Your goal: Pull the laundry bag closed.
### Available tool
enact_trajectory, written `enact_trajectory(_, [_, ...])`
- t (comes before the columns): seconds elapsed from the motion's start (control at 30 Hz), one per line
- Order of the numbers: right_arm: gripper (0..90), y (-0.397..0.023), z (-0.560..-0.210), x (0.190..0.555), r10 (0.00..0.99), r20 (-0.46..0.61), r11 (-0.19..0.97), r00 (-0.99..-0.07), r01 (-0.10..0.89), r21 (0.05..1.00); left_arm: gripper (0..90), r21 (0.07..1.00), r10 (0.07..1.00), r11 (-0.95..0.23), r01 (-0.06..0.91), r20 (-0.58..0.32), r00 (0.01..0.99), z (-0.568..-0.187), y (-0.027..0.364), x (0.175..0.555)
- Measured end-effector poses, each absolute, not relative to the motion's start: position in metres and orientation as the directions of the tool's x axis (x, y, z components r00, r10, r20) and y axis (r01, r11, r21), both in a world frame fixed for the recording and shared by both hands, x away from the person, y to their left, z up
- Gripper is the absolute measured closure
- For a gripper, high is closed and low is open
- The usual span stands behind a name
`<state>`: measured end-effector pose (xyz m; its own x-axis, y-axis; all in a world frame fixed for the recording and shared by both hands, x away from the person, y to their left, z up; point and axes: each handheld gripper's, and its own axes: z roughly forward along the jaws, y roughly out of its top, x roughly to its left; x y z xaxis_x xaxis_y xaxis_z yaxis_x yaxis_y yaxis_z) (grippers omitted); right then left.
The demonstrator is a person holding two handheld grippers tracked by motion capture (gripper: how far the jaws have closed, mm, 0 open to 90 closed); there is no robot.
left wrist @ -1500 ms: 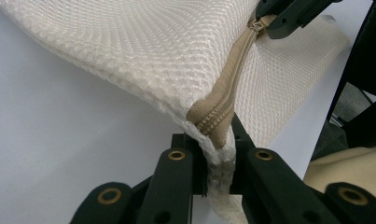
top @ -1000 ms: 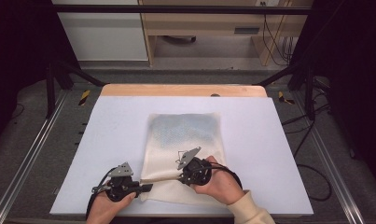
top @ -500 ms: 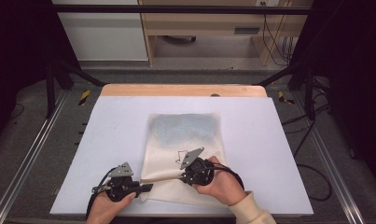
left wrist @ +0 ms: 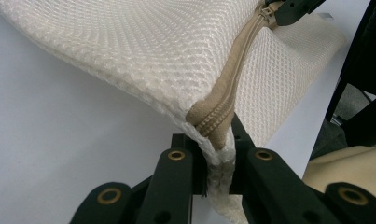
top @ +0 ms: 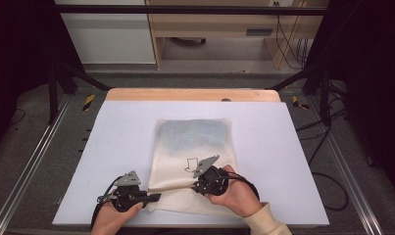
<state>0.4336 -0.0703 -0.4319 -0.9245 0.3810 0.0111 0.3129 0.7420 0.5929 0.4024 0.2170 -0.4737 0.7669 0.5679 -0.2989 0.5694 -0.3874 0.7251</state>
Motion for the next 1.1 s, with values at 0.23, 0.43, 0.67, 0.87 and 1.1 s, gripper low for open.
enact_trajectory(0.23, [82.1,-0.072,-0.433,0.433,0.386,0.016,0.741,-0.922,0.32,0.59,83.5,0.723,0.566,-0.393,0.569,-0.297,0.769,-0.474,0.216,0.402])
enact_trajectory(0.43, [82.1,-0.076,-0.433,0.431,0.395,0.02,0.735,-0.918,0.329,0.594,83.5,0.723,0.563,-0.393,0.568,-0.3,0.77,-0.474,0.216,0.402])
enact_trajectory(0.67, [82.0,-0.078,-0.432,0.429,0.396,0.013,0.733,-0.918,0.325,0.597,83.5,0.725,0.561,-0.391,0.567,-0.3,0.771,-0.474,0.216,0.402])
enact_trajectory(0.87, [82.1,-0.082,-0.431,0.429,0.404,0.016,0.73,-0.915,0.333,0.597,83.4,0.726,0.561,-0.391,0.566,-0.3,0.772,-0.474,0.216,0.402])
enact_trajectory(1.1, [82.0,-0.085,-0.432,0.429,0.412,0.018,0.724,-0.911,0.34,0.6,83.4,0.726,0.561,-0.392,0.564,-0.297,0.772,-0.474,0.216,0.402])
